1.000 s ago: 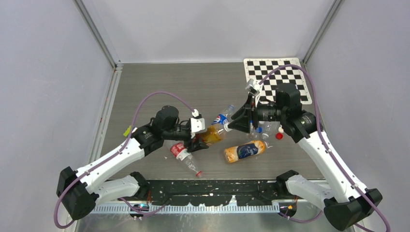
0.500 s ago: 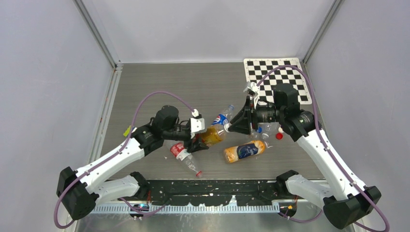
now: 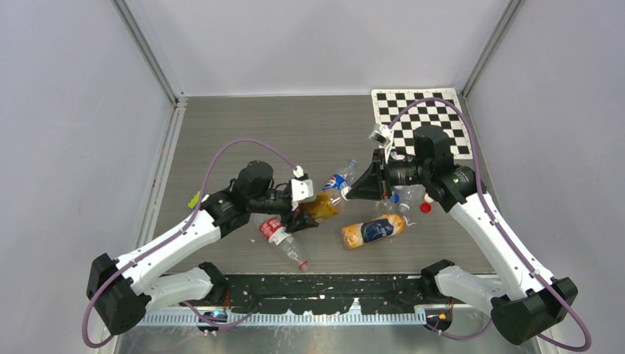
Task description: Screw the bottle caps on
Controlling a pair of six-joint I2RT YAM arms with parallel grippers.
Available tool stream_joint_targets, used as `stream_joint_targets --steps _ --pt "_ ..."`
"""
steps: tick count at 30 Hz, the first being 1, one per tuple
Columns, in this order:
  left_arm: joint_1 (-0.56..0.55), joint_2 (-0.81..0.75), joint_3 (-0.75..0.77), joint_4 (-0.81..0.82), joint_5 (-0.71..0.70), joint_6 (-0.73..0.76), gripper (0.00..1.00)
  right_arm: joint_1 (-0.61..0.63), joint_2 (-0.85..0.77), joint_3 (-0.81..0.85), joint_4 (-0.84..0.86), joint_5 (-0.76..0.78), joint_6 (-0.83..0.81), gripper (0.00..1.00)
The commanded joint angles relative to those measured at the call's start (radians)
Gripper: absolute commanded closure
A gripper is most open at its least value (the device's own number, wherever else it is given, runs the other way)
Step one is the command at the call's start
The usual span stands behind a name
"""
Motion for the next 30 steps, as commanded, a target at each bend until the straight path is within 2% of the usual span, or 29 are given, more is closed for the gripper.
stream_joint_targets --steps 1,3,6,10,15,19,22,24,25,28,30 --pt "-0.020 -0.002 0.061 0.016 -0.220 0.056 1.00 0.000 0.021 0.042 0.012 0.076 0.121 0.99" --pt "-0.073 -0.007 0.059 0.017 -0.397 0.134 1.00 -0.001 0.031 0.030 0.006 0.123 0.211 1.00" --pt "-0.173 -0.003 0.031 0.090 -0.626 0.225 1.00 0.000 0.048 -0.011 0.018 0.216 0.435 1.00" --pt "-0.294 0.014 -0.032 0.294 -0.861 0.347 1.00 0.000 0.055 -0.112 0.116 0.365 0.768 1.00" --pt "-0.413 0.063 -0.102 0.542 -1.029 0.525 1.00 0.001 -0.032 -0.303 0.350 0.494 1.269 1.00" --pt "-0.473 0.123 -0.164 0.757 -1.100 0.726 1.00 0.003 -0.057 -0.333 0.350 0.560 1.469 1.00" --pt "-0.494 0.160 -0.199 0.876 -1.123 0.796 1.00 0.005 -0.073 -0.337 0.346 0.594 1.539 1.00" --pt "-0.493 0.153 -0.192 0.847 -1.149 0.748 1.00 0.004 -0.078 -0.317 0.345 0.594 1.499 0.98" --pt "-0.490 0.142 -0.190 0.801 -1.158 0.718 1.00 0.003 -0.075 -0.284 0.334 0.595 1.418 0.95" --pt "-0.473 0.089 -0.180 0.629 -1.141 0.595 1.00 0.004 -0.069 -0.204 0.274 0.592 1.237 0.71" --pt "-0.445 0.045 -0.172 0.517 -1.102 0.496 1.00 0.003 -0.071 -0.170 0.266 0.574 1.097 0.59"
